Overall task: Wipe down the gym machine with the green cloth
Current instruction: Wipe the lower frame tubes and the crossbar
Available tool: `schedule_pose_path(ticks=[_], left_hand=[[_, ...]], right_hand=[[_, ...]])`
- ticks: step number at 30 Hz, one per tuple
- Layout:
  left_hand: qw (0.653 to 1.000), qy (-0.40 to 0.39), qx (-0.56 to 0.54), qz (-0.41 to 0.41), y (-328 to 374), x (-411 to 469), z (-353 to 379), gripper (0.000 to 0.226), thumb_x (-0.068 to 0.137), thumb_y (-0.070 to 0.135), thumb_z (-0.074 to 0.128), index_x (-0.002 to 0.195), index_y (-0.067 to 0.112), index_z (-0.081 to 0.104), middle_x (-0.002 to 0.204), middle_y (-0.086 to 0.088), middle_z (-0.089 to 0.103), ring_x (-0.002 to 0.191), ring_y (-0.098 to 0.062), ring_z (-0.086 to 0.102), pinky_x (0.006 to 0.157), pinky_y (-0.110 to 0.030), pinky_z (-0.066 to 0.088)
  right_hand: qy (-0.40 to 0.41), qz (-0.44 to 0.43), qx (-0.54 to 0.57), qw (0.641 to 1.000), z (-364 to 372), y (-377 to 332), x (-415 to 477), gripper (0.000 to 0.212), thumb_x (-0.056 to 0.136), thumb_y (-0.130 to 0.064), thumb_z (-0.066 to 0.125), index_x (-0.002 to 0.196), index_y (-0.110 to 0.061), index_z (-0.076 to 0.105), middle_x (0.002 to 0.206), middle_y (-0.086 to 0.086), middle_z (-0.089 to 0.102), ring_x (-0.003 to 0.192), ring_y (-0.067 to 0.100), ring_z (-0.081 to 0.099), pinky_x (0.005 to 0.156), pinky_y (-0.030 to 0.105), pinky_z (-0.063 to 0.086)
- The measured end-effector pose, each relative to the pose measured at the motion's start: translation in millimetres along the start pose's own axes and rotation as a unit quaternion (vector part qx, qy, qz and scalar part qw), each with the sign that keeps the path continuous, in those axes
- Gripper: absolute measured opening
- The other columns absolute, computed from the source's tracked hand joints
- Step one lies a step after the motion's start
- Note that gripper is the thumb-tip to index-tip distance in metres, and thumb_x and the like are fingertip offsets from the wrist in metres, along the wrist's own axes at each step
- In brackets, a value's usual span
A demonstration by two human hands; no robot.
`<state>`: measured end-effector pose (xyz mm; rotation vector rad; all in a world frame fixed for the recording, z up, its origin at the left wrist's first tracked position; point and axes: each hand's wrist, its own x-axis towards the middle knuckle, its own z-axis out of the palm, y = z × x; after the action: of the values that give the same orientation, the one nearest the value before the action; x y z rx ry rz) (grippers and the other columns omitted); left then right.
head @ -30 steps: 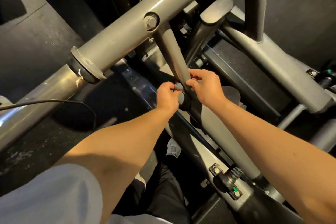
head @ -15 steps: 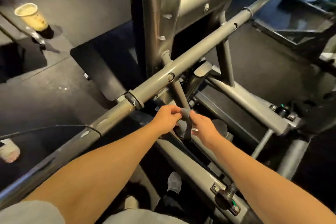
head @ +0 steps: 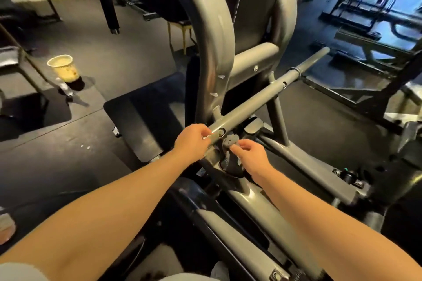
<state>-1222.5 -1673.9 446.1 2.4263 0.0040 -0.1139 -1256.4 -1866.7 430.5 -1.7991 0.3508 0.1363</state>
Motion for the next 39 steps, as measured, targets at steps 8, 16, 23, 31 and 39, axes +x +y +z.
schedule_pose_path(ticks=[8, 16, 23, 31, 39], left_hand=[[0.985, -0.059, 0.152, -0.062, -42, 9, -15, 0.026, 0.092, 0.032, 0.066, 0.117, 0.026, 0.071, 0.109, -0.001, 0.068, 0.102, -0.021, 0.06, 0.091, -0.042, 0.056], [0.992, -0.088, 0.066, -0.058, -59, 3, -23, 0.021, 0.087, 0.03, 0.076, 0.107, 0.032, 0.069, 0.1, 0.01, 0.068, 0.089, -0.008, 0.063, 0.079, -0.028, 0.053], [0.987, -0.098, 0.077, -0.105, -60, 4, -34, 0.048, 0.084, 0.035, 0.082, 0.126, 0.02, 0.065, 0.115, 0.001, 0.067, 0.103, -0.017, 0.063, 0.093, -0.031, 0.051], [0.985, -0.099, 0.065, -0.127, -60, 4, -36, 0.048, 0.084, 0.035, 0.082, 0.126, 0.018, 0.069, 0.113, 0.0, 0.071, 0.099, -0.015, 0.065, 0.097, -0.034, 0.053], [0.983, -0.116, 0.06, -0.127, -52, 5, -41, 0.042, 0.084, 0.032, 0.082, 0.122, 0.018, 0.072, 0.11, 0.007, 0.069, 0.099, -0.012, 0.065, 0.098, -0.034, 0.053]], right_hand=[[0.107, -0.07, -0.116, 0.985, 22, -17, 46, 0.026, 0.098, -0.023, 0.065, 0.124, -0.021, 0.068, 0.12, -0.002, 0.064, 0.11, 0.02, 0.062, 0.101, 0.041, 0.052], [0.008, -0.189, -0.202, 0.961, 106, 5, 22, 0.037, 0.099, -0.001, 0.058, 0.129, -0.021, 0.049, 0.134, -0.004, 0.039, 0.105, 0.003, 0.058, 0.083, 0.005, 0.048], [-0.042, -0.341, -0.354, 0.87, 68, 14, 74, 0.037, 0.088, 0.003, 0.065, 0.12, -0.013, 0.073, 0.142, 0.007, 0.047, 0.133, 0.026, 0.033, 0.119, 0.028, 0.026], [-0.002, -0.284, -0.299, 0.911, 86, 6, 55, 0.032, 0.086, 0.005, 0.065, 0.114, -0.009, 0.073, 0.127, 0.007, 0.047, 0.12, 0.028, 0.041, 0.109, 0.033, 0.039], [-0.049, -0.359, -0.292, 0.885, 59, 20, 75, 0.032, 0.089, 0.001, 0.07, 0.117, -0.015, 0.074, 0.126, 0.007, 0.047, 0.118, 0.02, 0.044, 0.107, 0.031, 0.044]])
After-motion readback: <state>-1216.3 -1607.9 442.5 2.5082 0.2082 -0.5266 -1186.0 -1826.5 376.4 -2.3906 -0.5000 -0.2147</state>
